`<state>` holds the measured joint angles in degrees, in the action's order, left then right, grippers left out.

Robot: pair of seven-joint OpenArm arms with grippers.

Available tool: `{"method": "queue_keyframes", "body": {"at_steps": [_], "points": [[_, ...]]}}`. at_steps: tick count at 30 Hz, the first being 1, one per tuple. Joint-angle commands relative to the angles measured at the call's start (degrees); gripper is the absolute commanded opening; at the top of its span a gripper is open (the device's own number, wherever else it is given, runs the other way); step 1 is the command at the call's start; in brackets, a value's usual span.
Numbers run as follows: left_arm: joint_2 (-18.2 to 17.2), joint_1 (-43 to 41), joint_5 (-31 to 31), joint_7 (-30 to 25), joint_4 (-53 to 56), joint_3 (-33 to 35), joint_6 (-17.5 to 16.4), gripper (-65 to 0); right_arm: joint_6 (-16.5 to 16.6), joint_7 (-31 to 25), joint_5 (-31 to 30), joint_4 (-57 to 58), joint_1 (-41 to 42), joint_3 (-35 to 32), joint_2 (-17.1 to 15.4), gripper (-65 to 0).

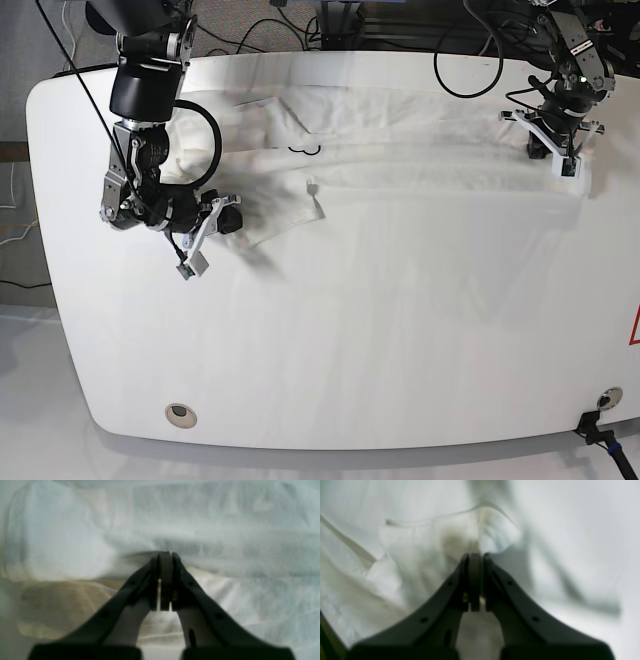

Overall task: Fold the T-shirt properly
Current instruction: 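Fold the grasped sleeve end back over the shirt with the right gripper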

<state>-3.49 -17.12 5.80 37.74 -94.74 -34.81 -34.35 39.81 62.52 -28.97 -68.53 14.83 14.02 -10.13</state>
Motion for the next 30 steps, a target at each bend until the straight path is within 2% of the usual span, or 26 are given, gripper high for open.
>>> {"method": "queue_keyframes", "body": {"at_steps": [1, 7, 10, 12, 15, 17, 22, 25, 30], "points": [[-0.69, 0.11, -0.13, -0.15, -0.69, -0.23, 0.02, -65.0, 0.19, 1.61, -6.59, -3.16, 1.74, 0.18, -0.90, -65.0], [-0.69, 0.20, -0.13, -0.15, -0.60, -0.14, 0.02, -65.0, 0.19, 8.99, -20.92, -9.84, 0.16, 0.53, -2.66, -65.0], [-0.69, 0.20, -0.13, -0.15, -0.60, -0.14, 0.02, -65.0, 0.19, 14.09, -27.86, -10.02, -2.13, 4.04, -3.19, -65.0], [-0.69, 0.20, -0.22, -0.15, -0.51, -0.14, 0.02, -65.0, 0.19, 15.15, -31.73, -10.63, -4.15, 5.10, -3.63, -65.0], [-0.69, 0.20, -0.22, -0.15, -0.43, -0.14, 0.02, -65.0, 0.19, 17.43, -35.51, -13.01, -8.10, 4.84, -5.91, -65.0], [-0.69, 0.20, -0.22, -0.15, -0.34, 0.21, 0.02, -65.0, 0.19, 17.48, -37.97, -14.24, -10.48, 5.01, -6.35, -65.0], [-1.66, 0.20, -0.22, -0.15, 0.72, 3.03, 0.02, -65.0, 0.19, 17.48, -44.66, -16.87, -17.60, 4.92, -9.34, -65.0], [-1.66, 0.20, -0.22, -0.15, 1.16, 3.38, 0.02, -65.0, 0.19, 17.48, -48.79, -16.87, -21.38, 4.92, -12.07, -65.0], [-1.66, 0.20, -0.22, -0.15, 1.16, 3.47, 0.02, -65.0, 0.19, 17.48, -54.06, -16.87, -26.13, 4.92, -14.79, -65.0]]}}
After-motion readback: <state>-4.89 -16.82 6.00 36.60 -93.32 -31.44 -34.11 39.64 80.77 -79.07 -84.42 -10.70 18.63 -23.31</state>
